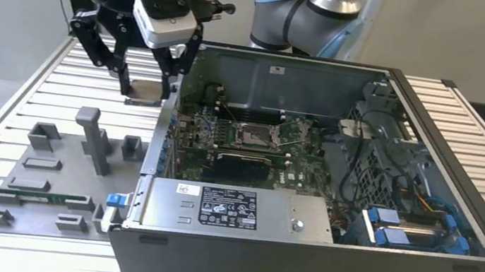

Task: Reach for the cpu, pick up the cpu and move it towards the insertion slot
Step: 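Pick up the cpu and move it towards the insertion slot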

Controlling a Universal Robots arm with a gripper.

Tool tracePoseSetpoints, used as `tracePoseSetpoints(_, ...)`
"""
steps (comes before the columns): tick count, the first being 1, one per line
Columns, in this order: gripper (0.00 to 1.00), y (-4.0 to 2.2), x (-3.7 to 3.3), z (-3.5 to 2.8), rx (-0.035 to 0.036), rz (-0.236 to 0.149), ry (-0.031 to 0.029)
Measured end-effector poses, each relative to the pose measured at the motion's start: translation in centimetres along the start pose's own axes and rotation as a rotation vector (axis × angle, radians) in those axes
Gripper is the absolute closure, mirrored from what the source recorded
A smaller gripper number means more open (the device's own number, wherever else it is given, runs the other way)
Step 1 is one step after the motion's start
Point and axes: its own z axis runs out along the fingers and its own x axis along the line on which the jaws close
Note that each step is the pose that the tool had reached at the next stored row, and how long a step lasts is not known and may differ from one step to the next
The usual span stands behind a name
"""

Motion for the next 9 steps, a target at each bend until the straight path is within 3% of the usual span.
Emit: tracePoseSetpoints(9, 1.00, -0.01, -0.21, 0.00, 0.0000, 0.000, 0.0000)
